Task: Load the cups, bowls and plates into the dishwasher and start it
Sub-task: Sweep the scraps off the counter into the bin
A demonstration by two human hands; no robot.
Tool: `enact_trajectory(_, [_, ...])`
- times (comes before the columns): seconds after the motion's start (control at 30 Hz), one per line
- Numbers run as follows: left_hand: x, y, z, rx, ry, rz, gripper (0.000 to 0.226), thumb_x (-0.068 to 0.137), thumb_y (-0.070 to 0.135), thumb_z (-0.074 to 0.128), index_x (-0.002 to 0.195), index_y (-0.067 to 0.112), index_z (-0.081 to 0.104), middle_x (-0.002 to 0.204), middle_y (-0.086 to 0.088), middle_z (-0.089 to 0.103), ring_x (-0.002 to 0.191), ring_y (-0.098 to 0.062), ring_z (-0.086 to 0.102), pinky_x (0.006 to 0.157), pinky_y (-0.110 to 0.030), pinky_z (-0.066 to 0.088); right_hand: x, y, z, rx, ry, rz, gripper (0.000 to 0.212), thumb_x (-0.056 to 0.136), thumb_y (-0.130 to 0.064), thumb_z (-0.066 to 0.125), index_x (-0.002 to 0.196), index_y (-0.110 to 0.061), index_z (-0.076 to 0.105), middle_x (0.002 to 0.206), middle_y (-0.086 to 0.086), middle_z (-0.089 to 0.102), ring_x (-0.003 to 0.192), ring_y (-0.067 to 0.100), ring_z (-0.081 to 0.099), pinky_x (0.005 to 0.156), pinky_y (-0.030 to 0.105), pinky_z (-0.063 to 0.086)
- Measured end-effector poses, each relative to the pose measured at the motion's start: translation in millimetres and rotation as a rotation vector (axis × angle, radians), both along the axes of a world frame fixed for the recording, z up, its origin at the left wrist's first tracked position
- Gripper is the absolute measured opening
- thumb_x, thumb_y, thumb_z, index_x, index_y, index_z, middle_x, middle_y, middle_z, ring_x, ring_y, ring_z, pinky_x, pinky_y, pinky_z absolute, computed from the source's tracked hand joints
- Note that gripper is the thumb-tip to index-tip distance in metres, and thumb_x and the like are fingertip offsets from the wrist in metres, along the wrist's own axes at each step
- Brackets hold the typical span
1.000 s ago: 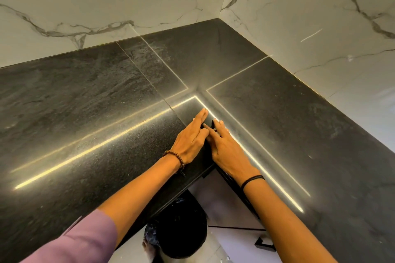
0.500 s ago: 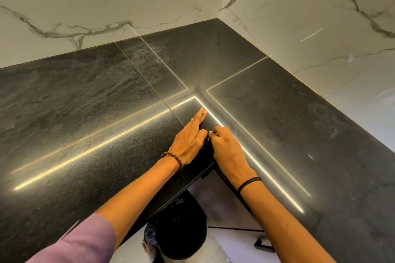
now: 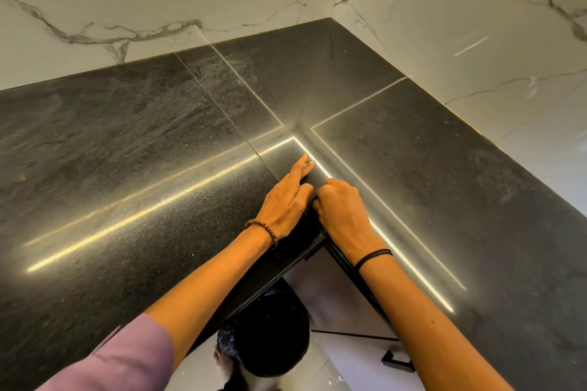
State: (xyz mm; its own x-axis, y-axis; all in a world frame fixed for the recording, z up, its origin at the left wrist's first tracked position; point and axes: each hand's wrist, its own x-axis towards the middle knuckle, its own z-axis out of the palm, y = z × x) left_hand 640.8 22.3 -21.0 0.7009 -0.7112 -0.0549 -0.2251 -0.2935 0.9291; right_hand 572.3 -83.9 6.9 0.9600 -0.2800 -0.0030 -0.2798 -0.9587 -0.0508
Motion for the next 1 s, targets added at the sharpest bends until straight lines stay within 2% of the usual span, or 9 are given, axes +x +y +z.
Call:
enact_trajectory(0.07, [2,0,5,-0.037,0.096,0.065,0.063,0.089,0.033,0.033,0.151,0.030,0.022,0.145,0.027,0.037,0.104,-0.005,0.057,0.095,-0.021,0.039,-2,-2,-5,0.055,-0.064,-0.031,0.025,0.061,0.003,0.073,0.048,-0.004,0.052,0.055,0.012,0.052,0.050,0.031,0.053,0.050,0.027,0.025])
enact_trajectory(0.13, [4,1,11,-0.076,0.225,0.148,0.051,0.097,0.035,0.038,0.148,0.031,0.031,0.137,0.019,0.047,0.106,0.002,0.052,0.095,-0.019,0.034,-6,-6,-9,0.179,-0.162,-0.136,0.021,0.069,-0.005,0.067,0.052,-0.003,0.056,0.057,0.012,0.054,0.056,0.031,0.053,0.052,0.032,0.028])
enact_trajectory(0.2, [2,5,16,-0.100,0.309,0.211,0.047,0.099,0.043,0.040,0.145,0.031,0.036,0.127,0.007,0.055,0.112,-0.003,0.052,0.095,-0.023,0.033,-13,-11,-5,0.472,-0.328,-0.290,0.015,0.072,-0.011,0.067,0.059,-0.005,0.067,0.057,0.009,0.063,0.060,0.025,0.061,0.056,0.035,0.044])
enact_trajectory(0.3, [-10,14,17,-0.097,0.328,0.218,0.048,0.097,0.048,0.044,0.141,0.031,0.042,0.124,0.003,0.060,0.113,-0.006,0.053,0.098,-0.027,0.036,-33,-19,-3,0.880,-0.466,-0.572,0.009,0.077,-0.015,0.074,0.072,-0.020,0.080,0.067,-0.005,0.074,0.067,0.002,0.069,0.062,0.011,0.051])
enact_trajectory(0.43, [-37,27,14,-0.163,0.399,0.238,0.044,0.089,0.049,0.049,0.130,0.034,0.052,0.127,0.007,0.060,0.111,0.007,0.052,0.111,-0.036,0.036,-61,-29,-17,1.328,-0.530,-0.788,0.005,0.076,-0.007,0.079,0.081,-0.008,0.079,0.080,0.011,0.077,0.083,0.021,0.075,0.089,0.035,0.057])
enact_trajectory(0.57, [-73,30,26,-0.227,0.477,0.252,0.051,0.074,0.056,0.054,0.121,0.036,0.058,0.122,0.009,0.063,0.113,0.004,0.054,0.111,-0.035,0.036,-95,-15,-13,1.502,-0.582,-0.799,0.012,0.079,0.000,0.076,0.090,0.005,0.075,0.086,0.015,0.076,0.086,0.024,0.075,0.094,0.036,0.056])
enact_trajectory(0.7, [-119,31,35,-0.283,0.500,0.198,0.046,0.066,0.054,0.054,0.109,0.039,0.061,0.122,0.010,0.065,0.116,-0.001,0.056,0.104,-0.028,0.039,-126,13,-9,1.608,-0.650,-0.760,0.007,0.081,0.006,0.071,0.087,0.003,0.074,0.082,0.012,0.076,0.085,0.020,0.073,0.091,0.032,0.057])
enact_trajectory(0.83, [-165,41,18,-0.274,0.459,0.163,0.032,0.077,0.042,0.051,0.107,0.047,0.060,0.124,0.010,0.063,0.117,-0.001,0.056,0.107,-0.033,0.040,-157,45,-15,1.562,-0.636,-0.651,0.014,0.085,0.001,0.070,0.098,-0.001,0.075,0.089,0.009,0.077,0.092,0.015,0.073,0.079,0.020,0.056])
enact_trajectory(1.0, [-202,59,-17,-0.262,0.416,0.205,0.032,0.092,0.030,0.042,0.114,0.047,0.059,0.132,0.016,0.057,0.124,0.000,0.050,0.108,-0.034,0.039,-196,63,-40,1.501,-0.562,-0.609,0.017,0.088,-0.008,0.071,0.103,-0.004,0.076,0.092,0.004,0.078,0.093,0.013,0.073,0.083,0.023,0.057])
